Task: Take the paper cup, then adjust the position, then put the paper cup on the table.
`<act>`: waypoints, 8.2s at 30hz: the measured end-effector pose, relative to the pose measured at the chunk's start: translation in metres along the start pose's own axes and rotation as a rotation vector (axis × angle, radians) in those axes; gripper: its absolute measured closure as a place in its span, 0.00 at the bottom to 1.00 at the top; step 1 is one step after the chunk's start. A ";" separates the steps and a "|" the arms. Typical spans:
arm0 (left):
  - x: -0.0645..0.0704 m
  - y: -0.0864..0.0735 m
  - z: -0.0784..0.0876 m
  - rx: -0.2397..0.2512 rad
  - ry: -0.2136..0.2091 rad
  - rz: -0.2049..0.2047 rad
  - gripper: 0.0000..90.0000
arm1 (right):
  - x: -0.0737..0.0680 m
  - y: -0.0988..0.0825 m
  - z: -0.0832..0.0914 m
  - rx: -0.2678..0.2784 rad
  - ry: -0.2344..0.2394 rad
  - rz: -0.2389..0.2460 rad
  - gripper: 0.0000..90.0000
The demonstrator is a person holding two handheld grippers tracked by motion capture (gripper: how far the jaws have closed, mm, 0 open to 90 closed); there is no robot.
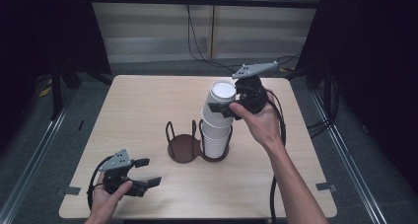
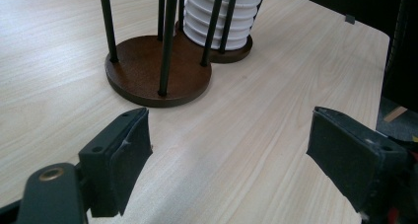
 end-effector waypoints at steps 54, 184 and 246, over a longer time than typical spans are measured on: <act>0.003 0.009 -0.002 0.040 0.002 -0.030 0.18 | 0.006 -0.032 0.069 0.265 0.021 -0.105 0.26; 0.055 0.047 -0.063 0.052 -0.272 -0.197 0.19 | -0.103 -0.102 -0.039 0.048 0.418 -0.030 0.23; 0.046 0.054 -0.057 -0.418 -0.118 -0.257 0.23 | -0.090 -0.121 -0.045 -0.304 0.428 0.137 0.19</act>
Point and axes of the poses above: each handheld gripper's, and its own axes: z roughly backward along the jaws, y roughly out of its top, x roughly to its right, the point moved 1 cm from there along -z, roughly forward along the jaws, and after that the axes turned 4 degrees about -y, right-handed, at the moved point
